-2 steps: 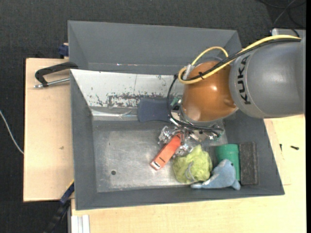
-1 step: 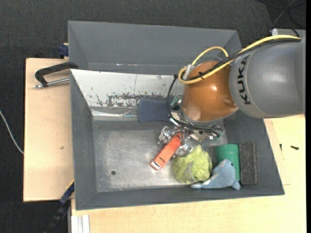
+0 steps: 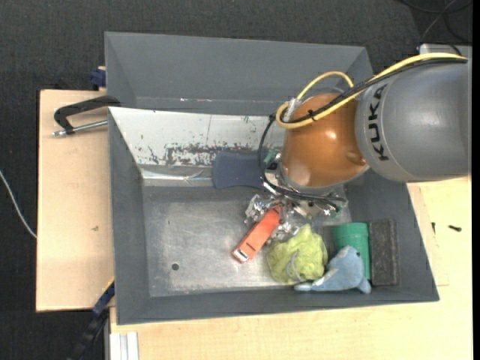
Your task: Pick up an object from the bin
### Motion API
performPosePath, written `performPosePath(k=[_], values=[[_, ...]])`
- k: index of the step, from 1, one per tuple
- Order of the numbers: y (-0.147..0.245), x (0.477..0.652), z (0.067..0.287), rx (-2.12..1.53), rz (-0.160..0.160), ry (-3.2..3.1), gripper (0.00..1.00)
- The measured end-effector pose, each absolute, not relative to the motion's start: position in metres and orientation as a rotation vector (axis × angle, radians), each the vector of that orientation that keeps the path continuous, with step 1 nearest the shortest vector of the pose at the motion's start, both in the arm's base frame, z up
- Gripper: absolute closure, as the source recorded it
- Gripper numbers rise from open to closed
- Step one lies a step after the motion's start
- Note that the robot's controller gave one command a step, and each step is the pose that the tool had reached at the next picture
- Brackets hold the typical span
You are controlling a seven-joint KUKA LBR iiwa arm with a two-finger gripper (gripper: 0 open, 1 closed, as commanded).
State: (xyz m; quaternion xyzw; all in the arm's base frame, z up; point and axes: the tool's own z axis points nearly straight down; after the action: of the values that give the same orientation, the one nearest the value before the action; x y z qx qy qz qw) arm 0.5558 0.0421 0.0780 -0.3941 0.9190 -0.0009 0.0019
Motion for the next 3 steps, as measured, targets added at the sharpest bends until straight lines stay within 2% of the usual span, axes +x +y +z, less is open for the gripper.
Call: performPosePath(k=[1,3], values=[[0.043,0.553,0.094,-1.239,0.005,2.89,1.0],[0.044,0.556,0.125,-1.234,-0.001,2.88,1.0]])
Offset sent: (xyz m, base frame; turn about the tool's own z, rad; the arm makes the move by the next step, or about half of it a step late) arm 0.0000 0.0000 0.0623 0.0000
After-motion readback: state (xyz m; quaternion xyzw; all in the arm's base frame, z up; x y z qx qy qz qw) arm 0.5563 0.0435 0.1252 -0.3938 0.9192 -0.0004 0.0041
